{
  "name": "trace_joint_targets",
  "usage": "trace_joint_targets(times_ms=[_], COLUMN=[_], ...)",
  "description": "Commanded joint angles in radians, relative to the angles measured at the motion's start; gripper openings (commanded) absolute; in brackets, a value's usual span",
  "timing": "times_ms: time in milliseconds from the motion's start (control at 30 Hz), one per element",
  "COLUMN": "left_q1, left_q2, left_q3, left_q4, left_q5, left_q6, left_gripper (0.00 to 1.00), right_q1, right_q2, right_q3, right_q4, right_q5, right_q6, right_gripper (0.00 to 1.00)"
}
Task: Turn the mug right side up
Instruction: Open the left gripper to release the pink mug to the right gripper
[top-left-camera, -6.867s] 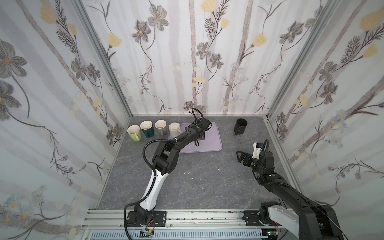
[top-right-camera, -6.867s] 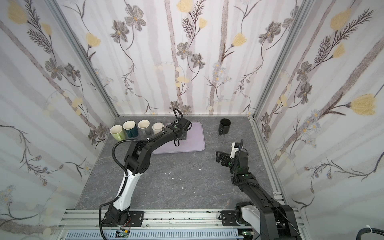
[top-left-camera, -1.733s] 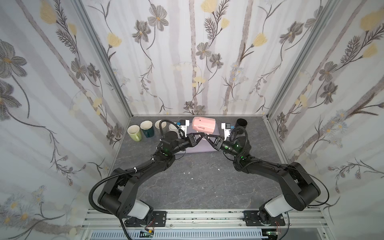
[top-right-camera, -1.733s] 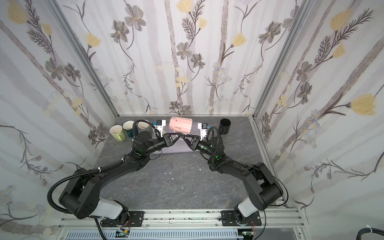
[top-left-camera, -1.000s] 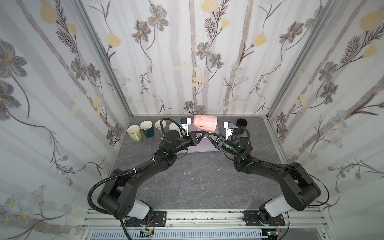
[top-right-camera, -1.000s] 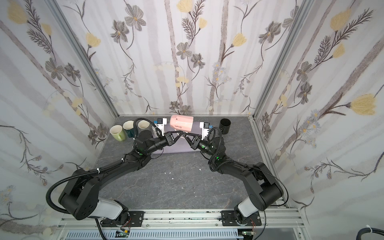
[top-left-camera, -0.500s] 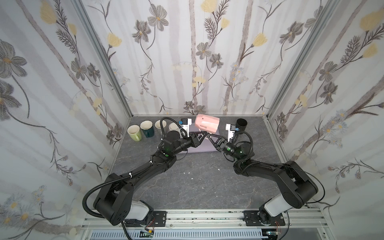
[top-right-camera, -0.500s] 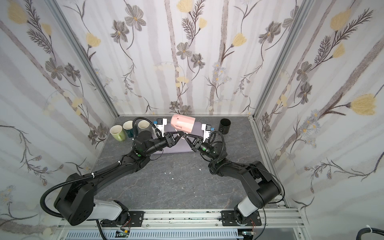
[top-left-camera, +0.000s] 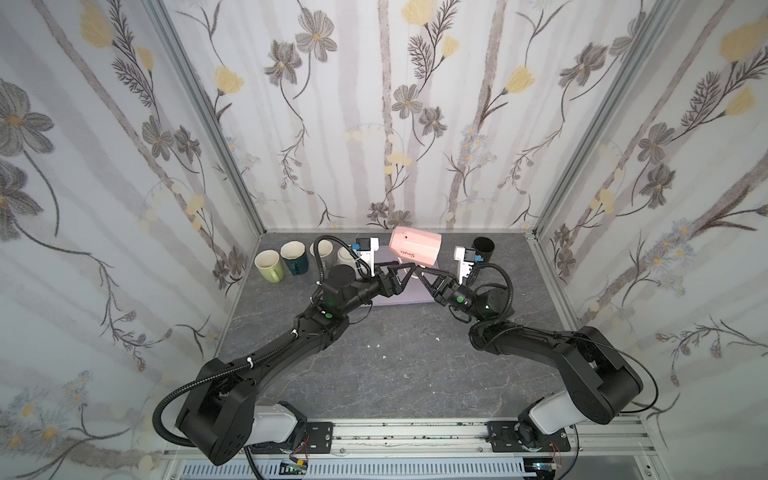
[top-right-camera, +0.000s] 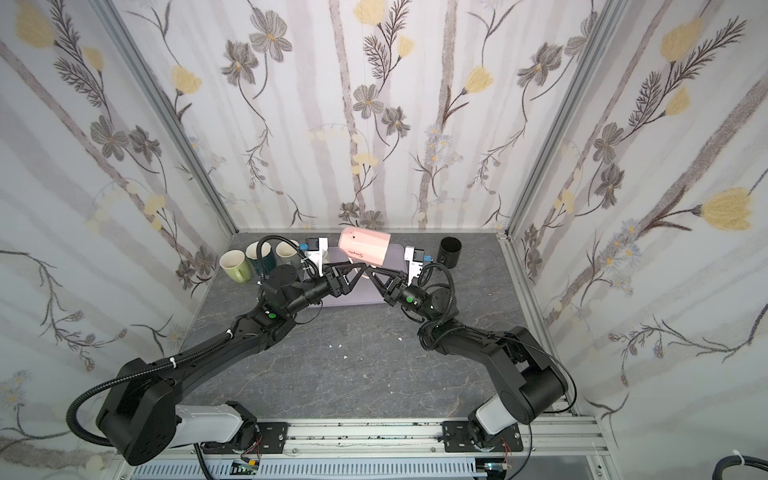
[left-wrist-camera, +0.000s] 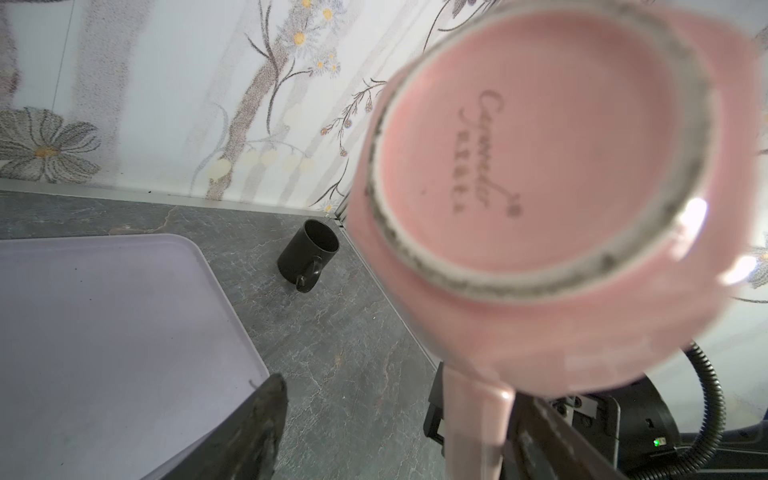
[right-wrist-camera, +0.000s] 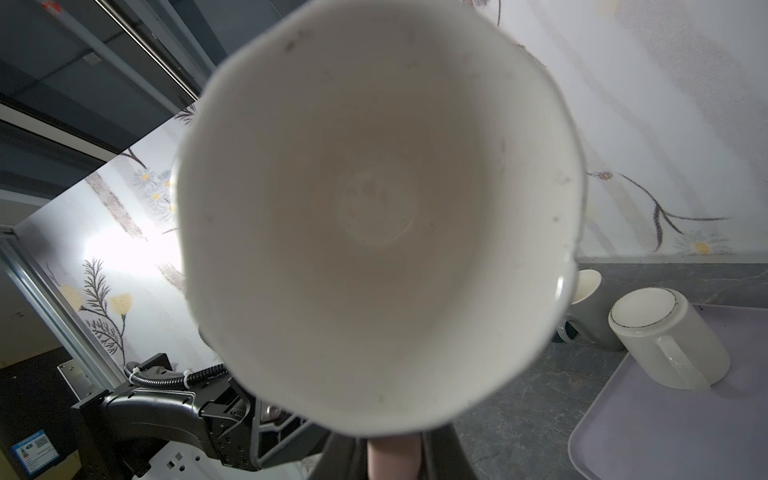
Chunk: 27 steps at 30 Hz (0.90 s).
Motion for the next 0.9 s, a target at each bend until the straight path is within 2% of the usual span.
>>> trace_joint_targets(times_ms=[0,100,167,433,867], left_q1=[-0.014,-0.014,-0.015,-0.015,-0.015], left_q2=[-0.006,-0.009,-0.014,-0.051,-0.049], left_q3=[-0.004,-0.007,-0.012,-0.044,-0.048], left_q4=[0.029,0.032,0.039,0.027,0.016], left_q5=[0.111,0.108,0.105,0.050,0.027], left_q6=[0.029,0.029,0.032,0.057,0.060], left_gripper=[0.87,0.92,1.00,1.00,1.00], right_q1=[0.002,0.003,0.002,-0.004,-0.006], right_q2=[-0.007,0.000,0.009,0.013,-0.010], right_q3=[0.014,0.016,0.017,0.011,-0.003], right_q4=[-0.054,-0.043,-0.029,-0.017,-0.071], right_q5=[0.043,0.040,0.035,0.040,0.095], right_q6=[-0.038,-0.032,-0.027,-0.019,-0.050], right_gripper=[0.00,0.00,0.00,0.00,0.00])
